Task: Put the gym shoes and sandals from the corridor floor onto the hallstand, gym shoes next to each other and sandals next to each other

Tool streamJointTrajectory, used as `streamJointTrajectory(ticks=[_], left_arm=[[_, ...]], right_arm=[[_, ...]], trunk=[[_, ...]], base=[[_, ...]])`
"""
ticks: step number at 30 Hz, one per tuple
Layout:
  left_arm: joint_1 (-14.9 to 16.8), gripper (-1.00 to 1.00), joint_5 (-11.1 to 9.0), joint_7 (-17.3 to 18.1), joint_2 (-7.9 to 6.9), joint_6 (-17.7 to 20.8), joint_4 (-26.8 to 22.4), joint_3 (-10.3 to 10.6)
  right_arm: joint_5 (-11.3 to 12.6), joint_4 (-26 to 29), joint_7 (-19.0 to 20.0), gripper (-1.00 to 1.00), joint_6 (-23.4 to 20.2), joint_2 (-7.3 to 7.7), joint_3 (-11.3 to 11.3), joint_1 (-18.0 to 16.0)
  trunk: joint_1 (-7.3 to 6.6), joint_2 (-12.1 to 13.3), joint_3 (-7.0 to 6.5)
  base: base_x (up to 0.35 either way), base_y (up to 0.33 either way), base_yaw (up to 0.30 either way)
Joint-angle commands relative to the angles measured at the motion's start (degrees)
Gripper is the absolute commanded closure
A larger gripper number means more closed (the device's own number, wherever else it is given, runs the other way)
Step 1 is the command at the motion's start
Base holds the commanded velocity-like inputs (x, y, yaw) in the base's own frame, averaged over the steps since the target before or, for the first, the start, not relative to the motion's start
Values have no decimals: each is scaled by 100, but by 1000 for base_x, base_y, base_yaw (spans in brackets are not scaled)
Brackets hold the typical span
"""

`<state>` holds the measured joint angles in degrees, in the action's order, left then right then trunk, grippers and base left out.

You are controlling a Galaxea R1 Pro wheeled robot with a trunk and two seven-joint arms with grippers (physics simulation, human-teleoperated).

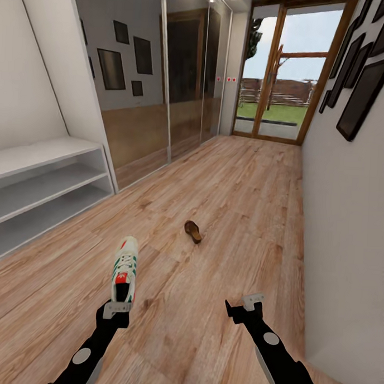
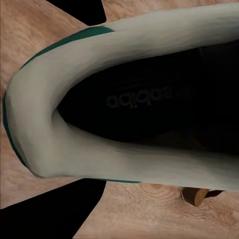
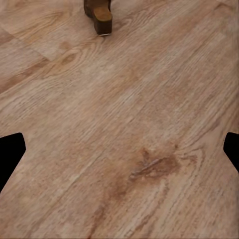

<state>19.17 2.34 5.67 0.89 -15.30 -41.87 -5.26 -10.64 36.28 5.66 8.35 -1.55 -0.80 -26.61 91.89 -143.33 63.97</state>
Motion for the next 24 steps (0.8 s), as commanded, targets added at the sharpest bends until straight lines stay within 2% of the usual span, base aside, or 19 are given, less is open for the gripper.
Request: streamJointTrajectory(ticks=[1, 8, 9, 12, 24], left_arm=[[-55, 100, 21, 51, 5, -28, -14, -48], [-319, 100, 27, 15, 0, -45, -211, -64], [-355, 100, 23, 14, -2, -39, -244, -67], [-374, 100, 22, 14, 3, -41, -253, -58], [-387, 100, 18, 12, 5, -23, -220, -71]], right_arm=[[-35, -4, 14, -100, 17, -2, -13, -2], [-35, 2, 10, -100, 21, 9, -72, -2], [-35, 2, 13, -100, 19, 12, -185, -2], [-35, -1, 14, -100, 18, 13, -257, -2], [-37, -19, 29, -100, 17, 12, -301, -2]], trunk=[[-3, 0, -28], [-22, 10, -246], [-43, 50, -270], [-109, 170, -335], [-373, 652, -558]], base=[[0, 0, -86], [0, 0, -86], [0, 0, -45], [0, 0, -27], [0, 0, -4]])
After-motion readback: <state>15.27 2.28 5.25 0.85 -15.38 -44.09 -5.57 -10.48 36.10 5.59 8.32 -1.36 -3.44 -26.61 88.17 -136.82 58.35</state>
